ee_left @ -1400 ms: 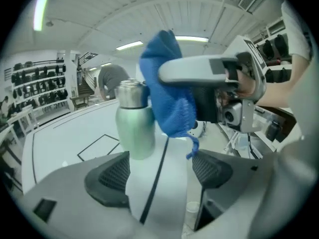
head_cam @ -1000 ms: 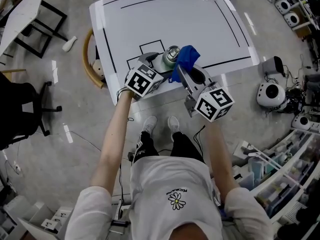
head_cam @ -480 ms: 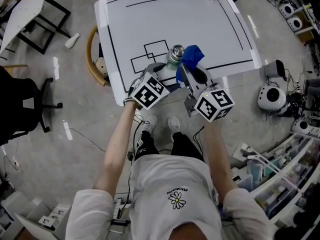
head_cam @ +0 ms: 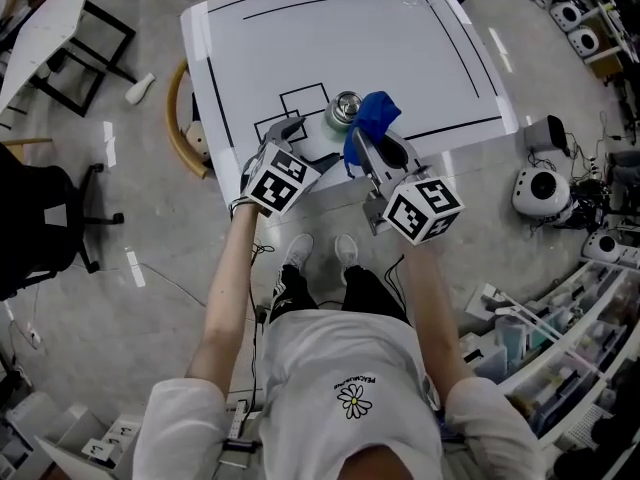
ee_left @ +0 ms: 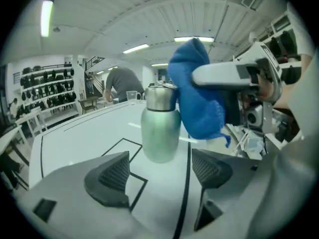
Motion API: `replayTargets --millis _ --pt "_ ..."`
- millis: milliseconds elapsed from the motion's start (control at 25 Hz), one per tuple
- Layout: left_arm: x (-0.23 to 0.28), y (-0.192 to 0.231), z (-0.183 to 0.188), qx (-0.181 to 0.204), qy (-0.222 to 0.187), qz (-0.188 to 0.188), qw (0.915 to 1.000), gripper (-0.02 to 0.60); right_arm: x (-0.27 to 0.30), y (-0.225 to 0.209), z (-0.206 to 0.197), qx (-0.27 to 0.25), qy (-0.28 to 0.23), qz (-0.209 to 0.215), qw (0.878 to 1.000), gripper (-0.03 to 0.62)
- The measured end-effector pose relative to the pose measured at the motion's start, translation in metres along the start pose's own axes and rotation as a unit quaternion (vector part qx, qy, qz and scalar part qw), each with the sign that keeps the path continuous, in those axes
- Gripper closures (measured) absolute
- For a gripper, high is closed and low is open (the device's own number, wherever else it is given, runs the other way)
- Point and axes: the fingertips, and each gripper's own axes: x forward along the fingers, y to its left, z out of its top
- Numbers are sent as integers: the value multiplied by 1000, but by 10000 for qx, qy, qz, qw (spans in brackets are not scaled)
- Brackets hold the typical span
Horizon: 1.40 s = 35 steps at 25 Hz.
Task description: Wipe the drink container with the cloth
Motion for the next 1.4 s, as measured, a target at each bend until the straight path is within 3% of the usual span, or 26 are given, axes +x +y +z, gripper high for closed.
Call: replayTargets --millis 80,200,400,640,840,1080,1200,1400 --pt "8 11 10 -150 -134 -56 9998 201 1 0 0 0 -14 6 10000 551" --pt "22 11 18 -76 -117 -282 9995 201 0 0 0 -15 -9 20 10000 551" --pt "38 -9 14 110 33 -615 9980 201 -3 -3 0 -23 -8 32 10000 551" --pt "29 -18 11 40 66 -674 9977 201 -2 -7 0 -86 -38 -57 9999 551" --pt "17 -36 3 329 165 -852 9957 202 -4 -14 0 -106 -11 -242 9997 551" --pt "24 -69 9 397 8 -1129 9928 213 2 -4 0 -301 131 -24 9995 551" --pt "16 -63 14 375 -92 -1081 9934 213 4 -3 2 -332 162 12 9993 551" --pt "3 -16 25 95 -495 -608 9969 212 2 -5 2 -317 170 60 9993 551"
